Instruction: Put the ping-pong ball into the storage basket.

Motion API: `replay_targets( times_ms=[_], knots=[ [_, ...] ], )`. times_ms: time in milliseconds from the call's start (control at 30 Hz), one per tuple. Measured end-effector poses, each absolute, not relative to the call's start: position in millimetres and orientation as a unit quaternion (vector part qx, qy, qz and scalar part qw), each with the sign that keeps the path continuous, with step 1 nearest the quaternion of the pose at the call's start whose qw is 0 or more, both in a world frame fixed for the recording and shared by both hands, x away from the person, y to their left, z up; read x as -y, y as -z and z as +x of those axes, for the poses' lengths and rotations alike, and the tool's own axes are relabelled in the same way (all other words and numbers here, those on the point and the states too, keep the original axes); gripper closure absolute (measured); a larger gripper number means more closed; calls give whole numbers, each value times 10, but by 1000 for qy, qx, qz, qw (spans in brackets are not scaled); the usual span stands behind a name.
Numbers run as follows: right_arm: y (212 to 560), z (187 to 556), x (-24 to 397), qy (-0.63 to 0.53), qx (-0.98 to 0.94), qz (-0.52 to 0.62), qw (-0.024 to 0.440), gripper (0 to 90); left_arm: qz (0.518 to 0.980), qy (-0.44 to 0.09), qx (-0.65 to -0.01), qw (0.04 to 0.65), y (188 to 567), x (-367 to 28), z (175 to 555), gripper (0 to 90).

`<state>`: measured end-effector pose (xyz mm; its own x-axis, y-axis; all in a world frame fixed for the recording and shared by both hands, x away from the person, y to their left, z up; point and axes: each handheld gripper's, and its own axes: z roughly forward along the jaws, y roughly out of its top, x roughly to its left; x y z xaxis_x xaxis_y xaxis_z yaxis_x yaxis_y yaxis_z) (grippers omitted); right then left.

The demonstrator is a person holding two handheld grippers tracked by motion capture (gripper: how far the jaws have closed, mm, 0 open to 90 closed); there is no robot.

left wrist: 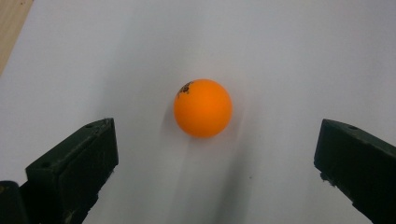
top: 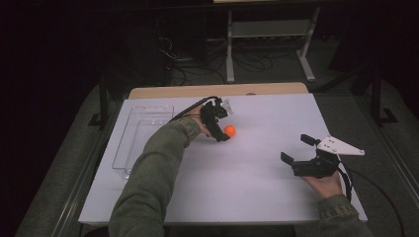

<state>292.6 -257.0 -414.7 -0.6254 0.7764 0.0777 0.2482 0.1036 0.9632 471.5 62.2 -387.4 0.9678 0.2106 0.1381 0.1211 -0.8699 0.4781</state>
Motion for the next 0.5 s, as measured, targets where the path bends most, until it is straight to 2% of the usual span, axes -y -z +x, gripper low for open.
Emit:
replay_targets(
  times_ms=[500],
  knots=[
    [4147,2922,2569,-562,-706,362,232,0,966,-87,-81,230,3982,-509,4737,0]
  ],
)
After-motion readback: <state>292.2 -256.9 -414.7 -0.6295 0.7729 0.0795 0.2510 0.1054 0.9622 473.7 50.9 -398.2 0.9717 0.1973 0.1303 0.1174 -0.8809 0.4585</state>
